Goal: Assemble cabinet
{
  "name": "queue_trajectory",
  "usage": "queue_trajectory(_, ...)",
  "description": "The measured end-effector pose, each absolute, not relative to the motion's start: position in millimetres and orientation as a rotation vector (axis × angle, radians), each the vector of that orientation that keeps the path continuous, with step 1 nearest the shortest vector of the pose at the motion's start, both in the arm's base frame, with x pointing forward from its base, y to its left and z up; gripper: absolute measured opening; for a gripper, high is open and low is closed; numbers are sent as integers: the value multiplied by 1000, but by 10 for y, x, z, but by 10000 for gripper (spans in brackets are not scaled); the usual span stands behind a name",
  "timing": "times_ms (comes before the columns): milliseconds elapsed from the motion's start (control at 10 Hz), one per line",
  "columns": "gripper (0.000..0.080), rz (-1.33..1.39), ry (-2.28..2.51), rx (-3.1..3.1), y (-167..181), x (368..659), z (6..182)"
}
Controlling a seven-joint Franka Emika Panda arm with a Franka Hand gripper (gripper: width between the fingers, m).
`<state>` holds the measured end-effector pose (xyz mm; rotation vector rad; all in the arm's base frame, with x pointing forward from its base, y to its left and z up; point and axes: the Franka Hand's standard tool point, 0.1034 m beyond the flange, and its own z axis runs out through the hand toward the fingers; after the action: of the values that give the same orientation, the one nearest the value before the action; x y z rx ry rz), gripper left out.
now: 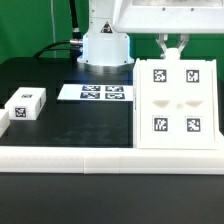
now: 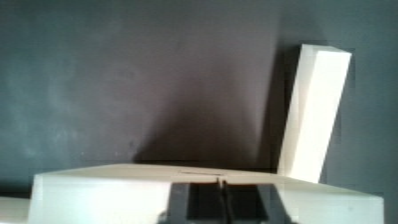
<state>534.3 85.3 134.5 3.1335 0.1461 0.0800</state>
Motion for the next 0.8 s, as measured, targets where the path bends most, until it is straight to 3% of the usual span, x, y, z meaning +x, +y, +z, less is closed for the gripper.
queue_trajectory(700,2,47,172,3129,950,5291,1252)
queue_trajectory(800,2,53,222,3124,922,5354,1300)
